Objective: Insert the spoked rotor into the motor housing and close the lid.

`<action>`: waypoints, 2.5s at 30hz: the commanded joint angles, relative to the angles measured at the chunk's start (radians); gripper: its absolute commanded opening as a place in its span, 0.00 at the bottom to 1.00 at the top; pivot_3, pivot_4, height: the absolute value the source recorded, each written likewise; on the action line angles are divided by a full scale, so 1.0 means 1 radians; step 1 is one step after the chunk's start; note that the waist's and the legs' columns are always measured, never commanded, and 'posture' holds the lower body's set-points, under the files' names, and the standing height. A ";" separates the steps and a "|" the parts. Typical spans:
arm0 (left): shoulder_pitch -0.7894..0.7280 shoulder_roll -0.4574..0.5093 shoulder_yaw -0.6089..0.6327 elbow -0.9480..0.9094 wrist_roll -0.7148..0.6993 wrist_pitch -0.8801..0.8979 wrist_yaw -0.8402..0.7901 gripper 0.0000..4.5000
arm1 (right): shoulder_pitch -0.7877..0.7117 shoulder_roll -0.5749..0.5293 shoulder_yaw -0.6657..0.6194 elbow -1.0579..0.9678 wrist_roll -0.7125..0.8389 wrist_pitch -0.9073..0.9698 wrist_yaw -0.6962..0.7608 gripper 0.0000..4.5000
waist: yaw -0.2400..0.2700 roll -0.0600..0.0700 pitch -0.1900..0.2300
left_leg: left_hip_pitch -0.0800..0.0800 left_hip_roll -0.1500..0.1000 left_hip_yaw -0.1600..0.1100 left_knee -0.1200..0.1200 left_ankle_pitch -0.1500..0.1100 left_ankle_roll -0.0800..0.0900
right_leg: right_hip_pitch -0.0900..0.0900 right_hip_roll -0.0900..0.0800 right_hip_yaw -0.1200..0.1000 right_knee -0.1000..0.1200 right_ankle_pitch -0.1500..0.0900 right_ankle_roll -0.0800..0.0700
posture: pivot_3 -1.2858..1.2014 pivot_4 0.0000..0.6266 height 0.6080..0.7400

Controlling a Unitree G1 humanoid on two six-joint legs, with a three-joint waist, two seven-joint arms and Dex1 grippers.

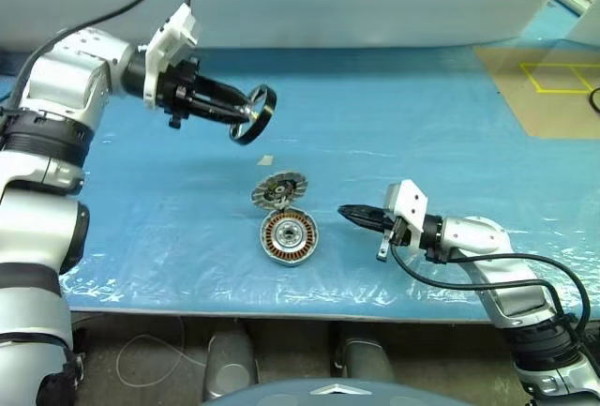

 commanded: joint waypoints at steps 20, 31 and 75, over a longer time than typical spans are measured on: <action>0.600 -0.038 0.329 -0.756 -0.195 0.257 0.378 0.30 | -0.027 -0.021 -0.036 0.019 0.168 -0.056 0.198 0.00 | -0.005 0.002 -0.001 | 0.001 0.001 0.001 0.006 0.000 0.001 | 0.001 0.000 0.001 0.002 0.000 0.000 | 0.52 0.24 1.00; 0.788 -0.094 0.310 -0.789 -0.134 0.162 0.449 0.30 | -0.031 -0.004 -0.010 0.018 0.151 -0.062 0.183 0.00 | -0.020 0.002 -0.001 | 0.001 0.001 0.001 0.006 0.001 0.001 | 0.001 0.000 0.001 0.002 0.000 0.000 | 0.52 0.24 1.00; 0.868 -0.175 0.205 -0.641 0.104 -0.016 0.480 0.30 | -0.032 0.016 0.013 0.017 0.117 -0.080 0.144 0.00 | -0.028 0.005 -0.003 | 0.002 0.001 0.001 0.007 0.001 0.003 | 0.002 0.000 0.001 0.003 0.000 0.000 | 0.52 0.24 1.00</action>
